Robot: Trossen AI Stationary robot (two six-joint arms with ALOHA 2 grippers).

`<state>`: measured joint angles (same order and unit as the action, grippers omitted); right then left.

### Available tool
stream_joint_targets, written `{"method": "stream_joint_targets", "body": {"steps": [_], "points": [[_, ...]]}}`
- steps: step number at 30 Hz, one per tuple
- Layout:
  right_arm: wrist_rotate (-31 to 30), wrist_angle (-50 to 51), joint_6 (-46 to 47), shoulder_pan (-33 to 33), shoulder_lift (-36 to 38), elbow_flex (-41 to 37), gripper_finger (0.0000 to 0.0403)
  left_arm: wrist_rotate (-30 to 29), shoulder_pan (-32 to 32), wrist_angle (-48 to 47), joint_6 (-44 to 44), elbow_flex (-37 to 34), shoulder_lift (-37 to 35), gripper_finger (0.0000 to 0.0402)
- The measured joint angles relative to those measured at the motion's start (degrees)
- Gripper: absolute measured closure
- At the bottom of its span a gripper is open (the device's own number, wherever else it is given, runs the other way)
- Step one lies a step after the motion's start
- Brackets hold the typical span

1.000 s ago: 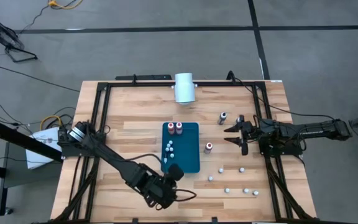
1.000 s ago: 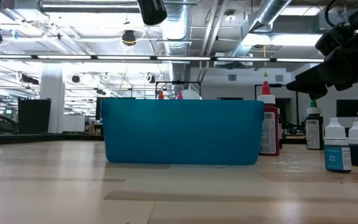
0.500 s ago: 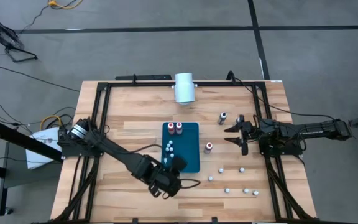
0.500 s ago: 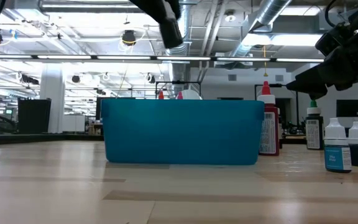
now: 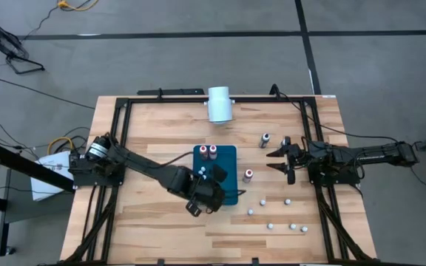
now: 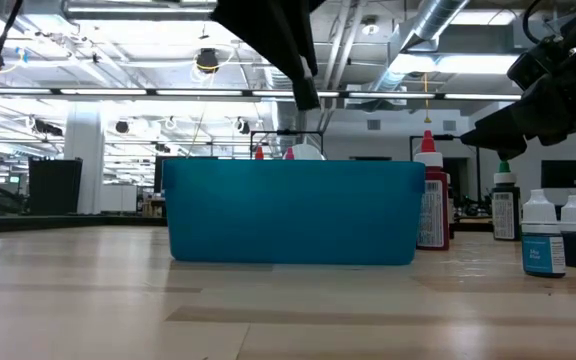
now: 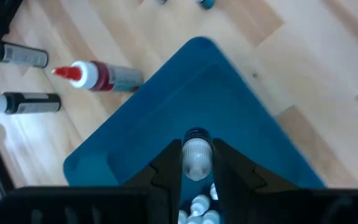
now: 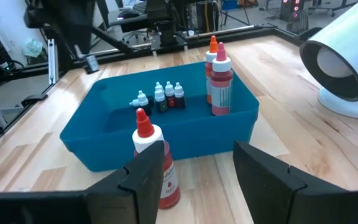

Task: Pick & Place food coloring
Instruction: Put the small black food coloring bottle into the blue bin

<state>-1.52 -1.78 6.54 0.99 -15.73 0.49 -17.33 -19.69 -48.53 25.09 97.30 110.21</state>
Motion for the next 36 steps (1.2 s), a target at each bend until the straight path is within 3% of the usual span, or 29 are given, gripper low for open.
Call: {"method": "stream_joint_targets", "body": {"steps": [30,36], "points": [[0.00,0.02,0.00,-0.02,0.00,-0.01,0.0219,0.61,12.67,-3.17,6.26,-0.04,-0.59,0.0336],[0.00,0.02,-0.01,0.00,0.00,-0.01,0.0219,4.62,13.50,-3.68,5.94,-2.08,-0.59,0.0336]]}}
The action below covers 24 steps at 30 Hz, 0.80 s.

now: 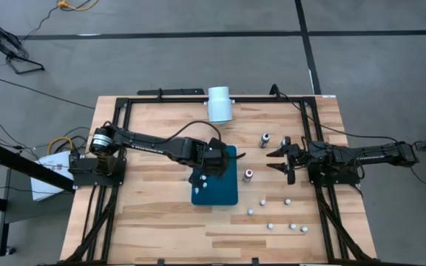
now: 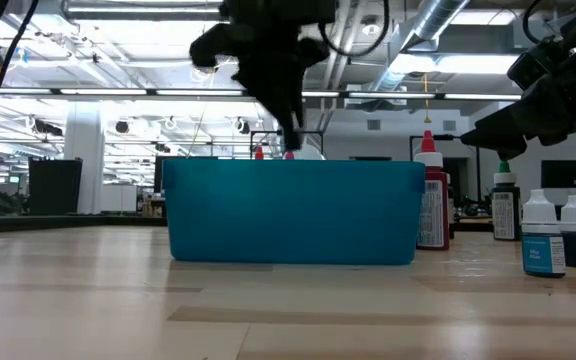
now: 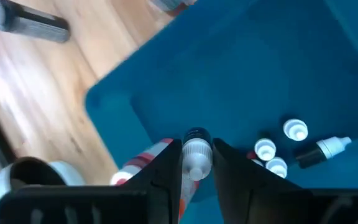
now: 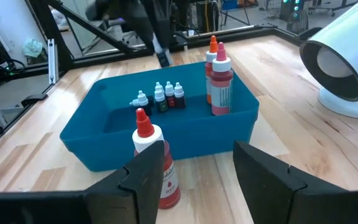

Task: Pick & Place food coloring
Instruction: Put the small black food coloring bottle into the blue bin

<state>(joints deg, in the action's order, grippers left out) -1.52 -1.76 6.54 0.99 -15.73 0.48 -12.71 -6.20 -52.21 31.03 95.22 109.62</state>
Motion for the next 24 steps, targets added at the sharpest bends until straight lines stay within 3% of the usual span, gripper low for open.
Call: {"method": "stream_joint_targets", "body": {"steps": [14,24], "points": [[0.01,0.00,0.00,-0.01,0.00,0.00,0.0219,0.04,2.17,9.33,2.73,-10.49,0.15,0.0336],[0.01,0.00,0.00,0.00,0.00,0.01,0.0219,0.03,2.87,11.42,3.41,-13.08,0.19,0.0336]]}}
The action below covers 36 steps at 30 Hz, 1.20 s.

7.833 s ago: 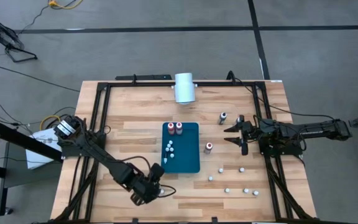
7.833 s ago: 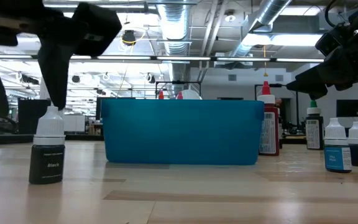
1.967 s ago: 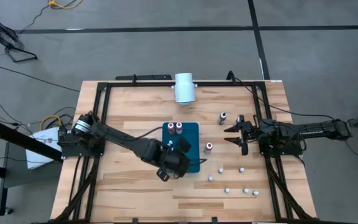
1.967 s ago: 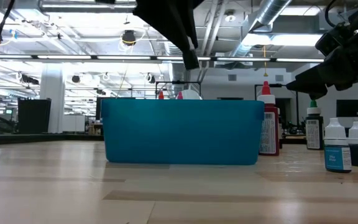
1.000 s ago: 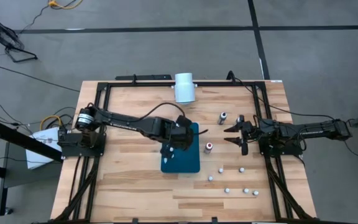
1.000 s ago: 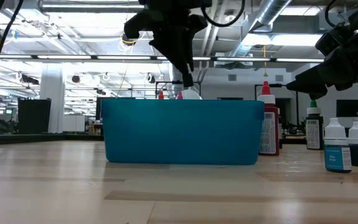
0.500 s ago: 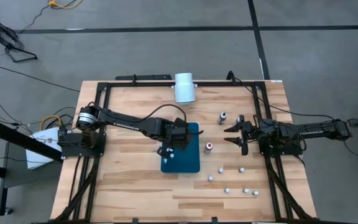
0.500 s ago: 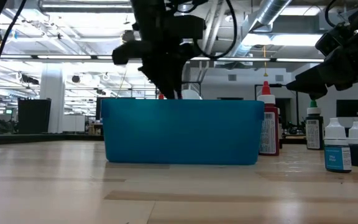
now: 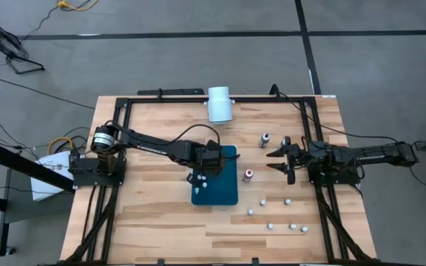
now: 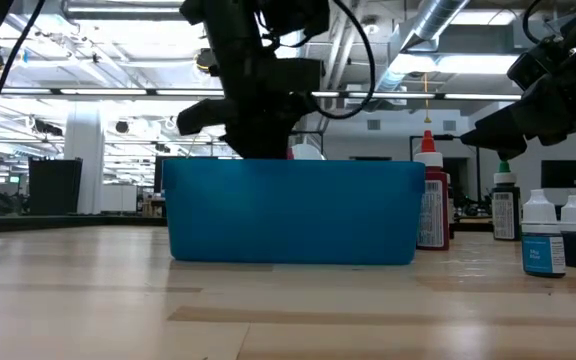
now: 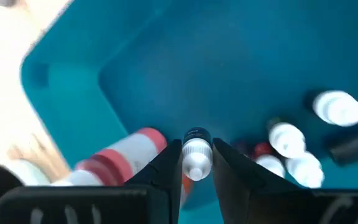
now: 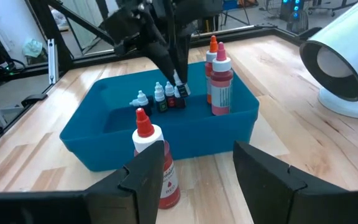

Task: Pick & Place food coloring
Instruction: Put the small black food coloring bottle into the blue bin

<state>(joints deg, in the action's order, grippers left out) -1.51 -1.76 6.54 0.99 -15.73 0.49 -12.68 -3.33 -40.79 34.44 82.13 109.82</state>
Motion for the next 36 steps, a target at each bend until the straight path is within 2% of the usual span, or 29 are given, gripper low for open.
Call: {"method": "stream_joint_targets", "body": {"steps": [13,20,36], "points": [[0.01,-0.10,0.01,-0.02,-0.02,0.00,0.0219,0.14,-0.05,0.64,4.05,1.79,3.87,0.0336],[-0.01,-0.02,0.01,-0.02,0.02,-0.01,0.0219,1.92,0.00,0.18,3.02,1.77,3.90,0.0336],[0.00,-0.02,0.01,-0.01,0.02,-0.01,0.0219,1.91,0.00,1.72,3.12,1.72,5.69,0.0336]]}}
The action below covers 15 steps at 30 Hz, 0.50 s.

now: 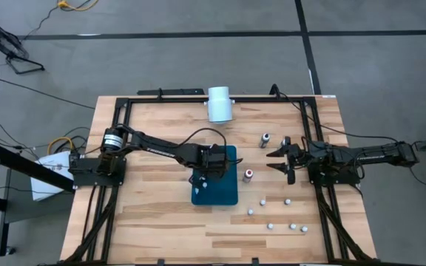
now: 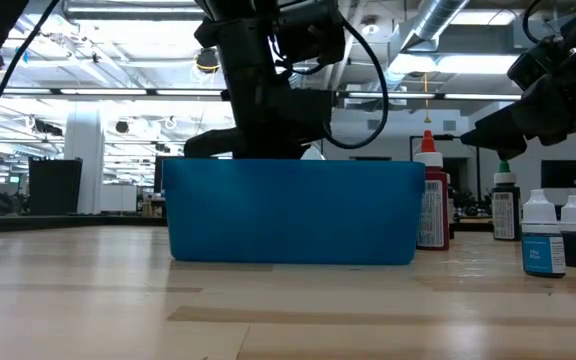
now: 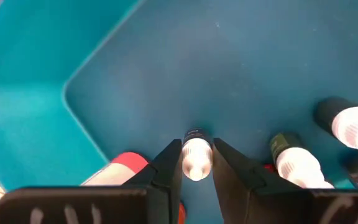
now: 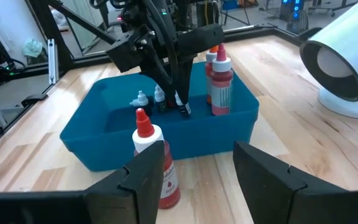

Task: Pick & Place food coloring
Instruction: Put the small black food coloring bottle into the blue bin

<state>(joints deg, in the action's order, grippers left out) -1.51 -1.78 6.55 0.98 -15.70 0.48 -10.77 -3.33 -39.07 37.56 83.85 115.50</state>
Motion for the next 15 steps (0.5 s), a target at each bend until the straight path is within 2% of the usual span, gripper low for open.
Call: {"method": "stream_joint_targets", "body": {"steps": [4,15], "points": [[-0.01,0.00,0.00,-0.01,0.00,0.01,0.0219,0.00,0.00,0.03,0.03,0.00,0.00,0.0332],[-0.01,0.02,0.00,-0.01,0.00,0.01,0.0219,-0.05,0.00,0.22,-1.24,0.00,0.00,0.0284]]}}
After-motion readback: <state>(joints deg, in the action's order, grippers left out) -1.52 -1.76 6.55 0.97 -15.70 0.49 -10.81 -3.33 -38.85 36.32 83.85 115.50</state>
